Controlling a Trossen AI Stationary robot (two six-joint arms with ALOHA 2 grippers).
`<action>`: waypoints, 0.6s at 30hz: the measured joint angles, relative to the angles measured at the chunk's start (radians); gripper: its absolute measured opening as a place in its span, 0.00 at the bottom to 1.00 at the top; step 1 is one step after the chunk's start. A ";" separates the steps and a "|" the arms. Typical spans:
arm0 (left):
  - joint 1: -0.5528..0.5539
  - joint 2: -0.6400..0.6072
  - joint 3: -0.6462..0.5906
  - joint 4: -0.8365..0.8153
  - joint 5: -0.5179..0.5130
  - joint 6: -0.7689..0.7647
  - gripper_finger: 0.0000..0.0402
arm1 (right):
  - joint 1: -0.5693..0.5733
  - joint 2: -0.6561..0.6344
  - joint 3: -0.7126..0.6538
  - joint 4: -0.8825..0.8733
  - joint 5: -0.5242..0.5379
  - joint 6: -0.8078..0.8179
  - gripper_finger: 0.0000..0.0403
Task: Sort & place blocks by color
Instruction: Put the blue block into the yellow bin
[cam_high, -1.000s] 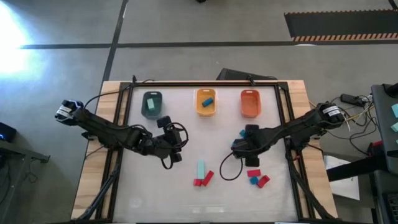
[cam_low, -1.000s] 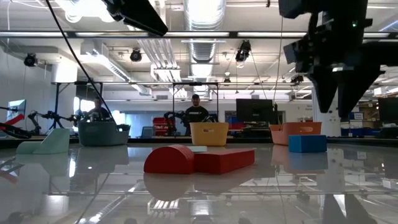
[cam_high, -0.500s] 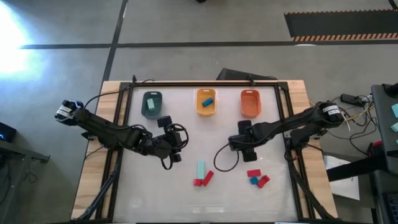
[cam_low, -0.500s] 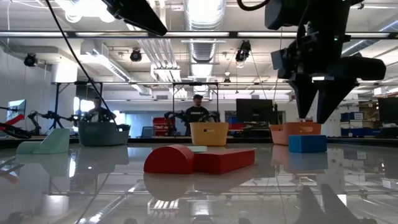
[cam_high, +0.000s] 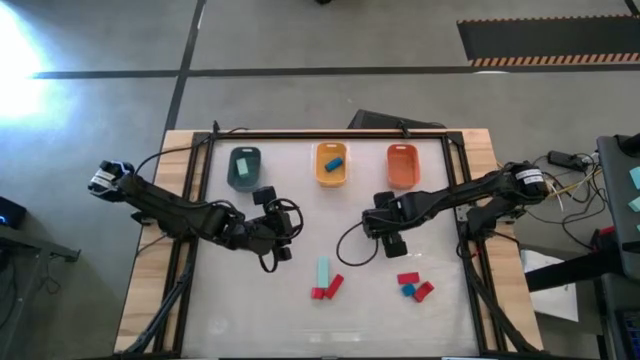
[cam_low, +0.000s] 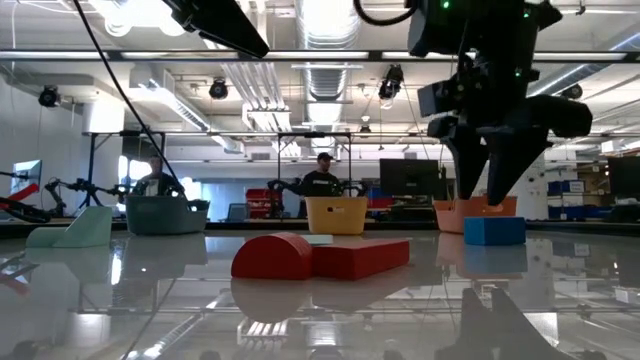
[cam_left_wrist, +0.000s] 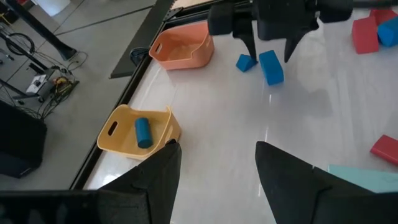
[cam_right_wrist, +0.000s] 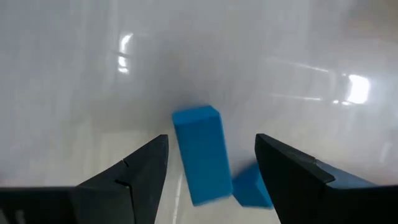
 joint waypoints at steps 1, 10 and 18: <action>0.000 0.000 0.000 0.000 0.000 0.000 0.48 | -0.003 0.010 0.000 0.000 0.001 -0.005 0.57; 0.000 0.000 -0.001 0.001 0.000 0.000 0.48 | -0.034 0.100 -0.002 0.004 -0.008 -0.047 0.53; 0.000 0.000 -0.001 0.003 0.000 0.000 0.48 | -0.033 0.130 -0.002 0.014 -0.026 -0.050 0.36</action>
